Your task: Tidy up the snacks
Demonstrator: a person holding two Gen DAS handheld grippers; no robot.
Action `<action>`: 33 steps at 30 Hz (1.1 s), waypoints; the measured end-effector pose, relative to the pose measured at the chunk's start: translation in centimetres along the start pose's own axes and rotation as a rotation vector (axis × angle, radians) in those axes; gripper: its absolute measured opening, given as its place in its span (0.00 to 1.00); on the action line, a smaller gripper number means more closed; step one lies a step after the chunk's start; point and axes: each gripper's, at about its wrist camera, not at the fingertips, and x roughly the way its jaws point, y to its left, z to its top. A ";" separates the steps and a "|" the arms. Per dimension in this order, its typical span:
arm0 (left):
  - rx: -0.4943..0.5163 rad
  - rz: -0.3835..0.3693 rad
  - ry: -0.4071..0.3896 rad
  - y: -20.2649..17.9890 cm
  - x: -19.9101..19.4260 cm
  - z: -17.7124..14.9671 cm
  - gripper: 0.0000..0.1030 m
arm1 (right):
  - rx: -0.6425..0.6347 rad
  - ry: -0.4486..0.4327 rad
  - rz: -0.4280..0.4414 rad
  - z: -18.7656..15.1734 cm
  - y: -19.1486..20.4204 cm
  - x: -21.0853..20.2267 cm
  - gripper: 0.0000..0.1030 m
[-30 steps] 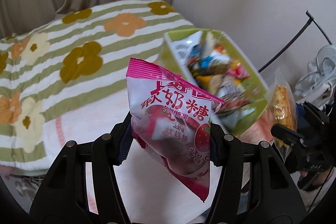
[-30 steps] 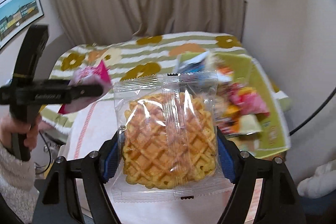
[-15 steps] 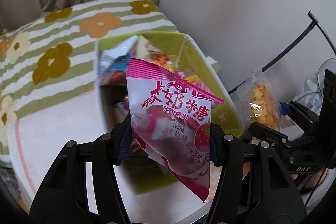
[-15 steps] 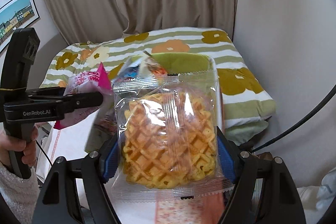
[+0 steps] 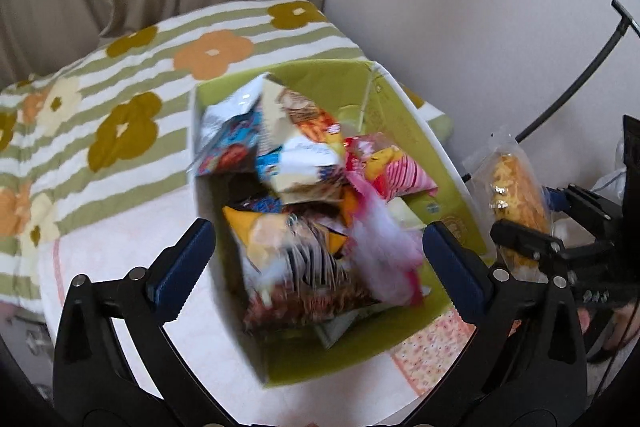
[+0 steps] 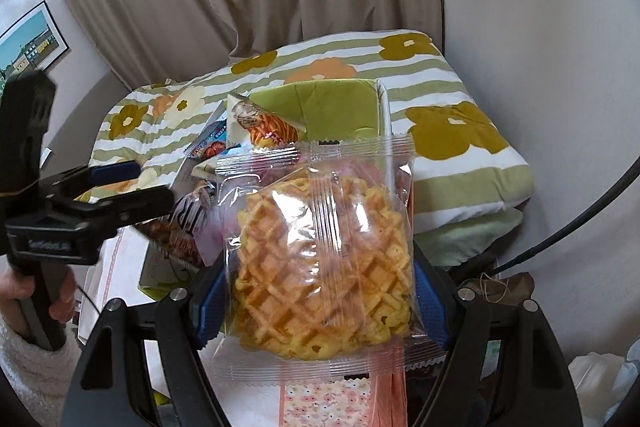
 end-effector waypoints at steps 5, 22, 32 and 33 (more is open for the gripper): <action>-0.059 -0.005 -0.012 2.3 -1.7 -0.9 1.00 | 0.021 0.011 0.006 0.2 -0.1 0.3 0.72; -0.159 0.079 -0.013 5.2 -2.2 -4.7 1.00 | -0.038 -0.006 -0.031 0.3 1.9 3.0 0.99; -0.198 0.127 -0.100 5.6 -7.6 -7.5 1.00 | -0.082 -0.106 -0.014 0.1 5.2 -1.1 0.99; -0.198 0.134 -0.115 5.7 -8.5 -7.7 1.00 | -0.083 -0.120 -0.015 0.2 5.8 -1.9 0.99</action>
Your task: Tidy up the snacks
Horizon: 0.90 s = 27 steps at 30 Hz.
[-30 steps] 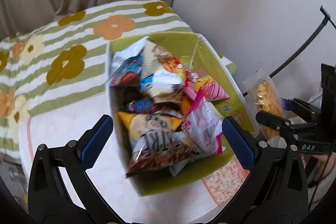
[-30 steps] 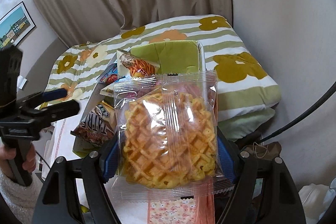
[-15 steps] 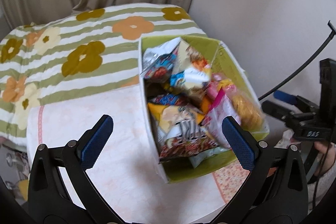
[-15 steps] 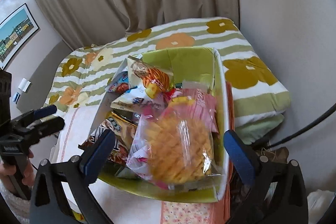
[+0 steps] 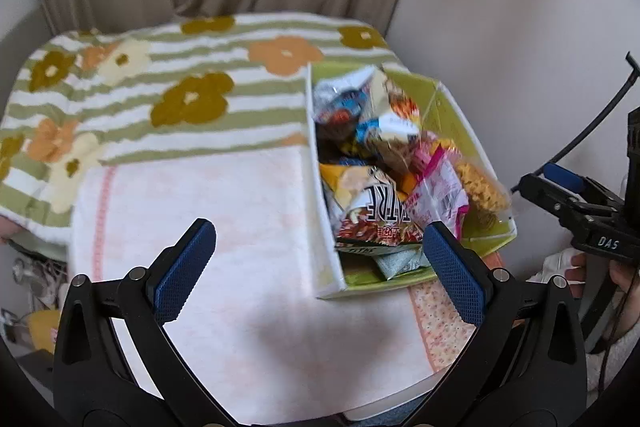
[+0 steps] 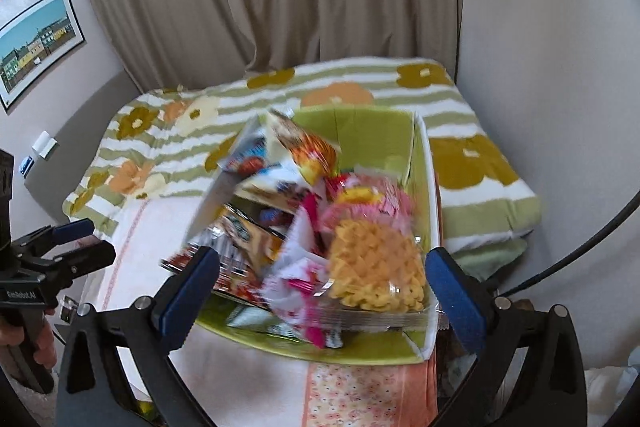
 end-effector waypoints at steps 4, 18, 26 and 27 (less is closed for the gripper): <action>-0.026 0.009 -0.085 1.1 -5.1 -0.5 1.00 | -0.008 -0.083 -0.023 0.1 3.1 -4.4 0.99; -0.006 0.193 -0.386 3.3 -21.0 -8.9 1.00 | -0.079 -0.312 -0.150 -5.7 13.8 -15.8 0.99; 0.006 0.195 -0.438 4.2 -23.8 -11.7 1.00 | -0.067 -0.353 -0.182 -8.7 15.8 -17.5 0.99; 0.008 0.192 -0.439 4.1 -24.0 -11.9 1.00 | -0.066 -0.355 -0.184 -8.8 16.0 -17.6 0.99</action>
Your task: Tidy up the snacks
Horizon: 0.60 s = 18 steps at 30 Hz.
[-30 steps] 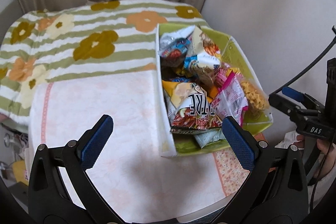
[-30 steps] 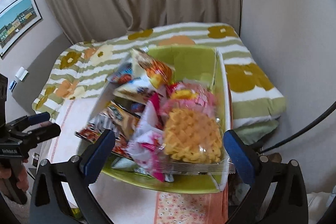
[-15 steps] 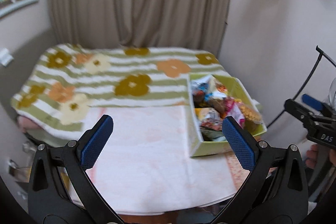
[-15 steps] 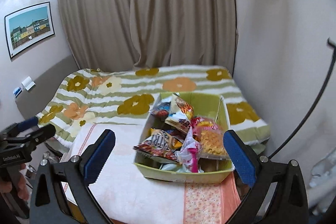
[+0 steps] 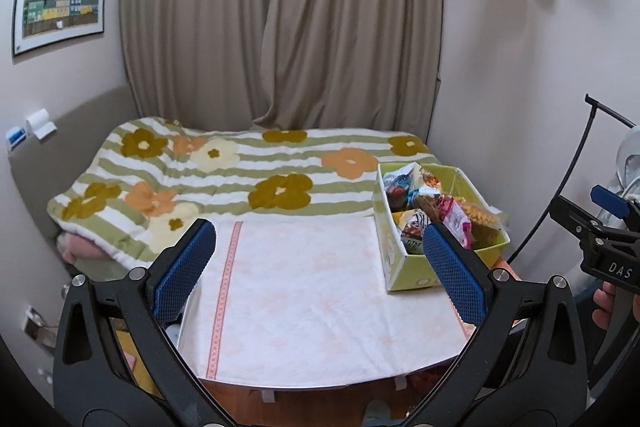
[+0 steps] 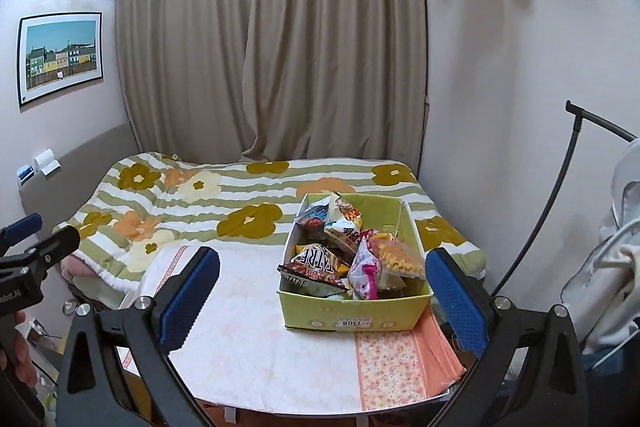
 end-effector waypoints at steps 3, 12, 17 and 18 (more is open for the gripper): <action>0.005 -0.002 -0.010 0.1 -0.6 -0.1 1.00 | 0.002 -0.008 -0.008 -0.1 0.3 -0.5 0.99; 0.009 -0.014 -0.017 0.2 -1.0 -0.1 1.00 | -0.004 -0.014 -0.010 -0.1 0.8 -0.7 0.99; 0.008 -0.011 -0.021 0.1 -0.8 0.0 1.00 | -0.006 -0.015 -0.005 0.1 0.8 -0.6 0.99; 0.007 -0.009 -0.023 0.2 -0.9 0.0 1.00 | -0.006 -0.014 -0.004 0.2 0.8 -0.5 0.99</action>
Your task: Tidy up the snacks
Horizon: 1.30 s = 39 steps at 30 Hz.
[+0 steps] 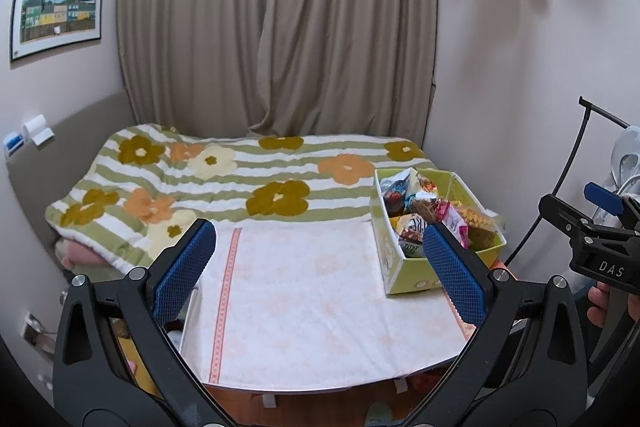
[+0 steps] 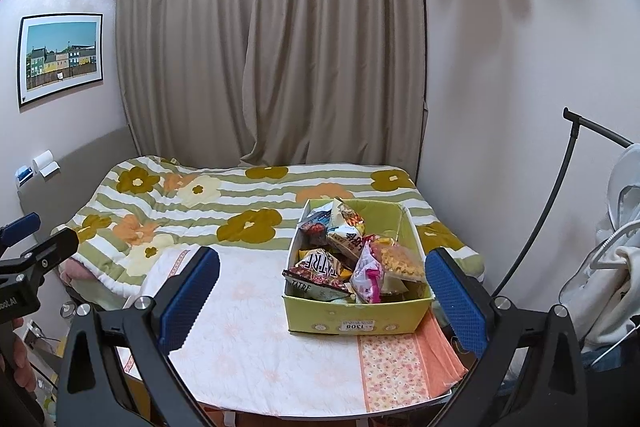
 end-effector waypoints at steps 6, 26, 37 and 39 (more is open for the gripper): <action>0.001 0.000 -0.001 0.1 0.0 0.1 1.00 | 0.001 0.000 0.001 0.1 -0.1 0.0 0.99; 0.018 0.008 -0.005 -0.4 0.1 0.2 1.00 | 0.018 0.009 -0.011 0.0 -0.3 0.4 0.99; 0.054 0.056 -0.038 -0.9 -0.1 -0.2 1.00 | 0.017 0.010 -0.010 0.0 -0.4 0.5 0.99; 0.046 0.043 -0.040 -0.6 -0.2 -0.2 1.00 | 0.018 0.013 -0.011 -0.1 -0.2 0.5 0.99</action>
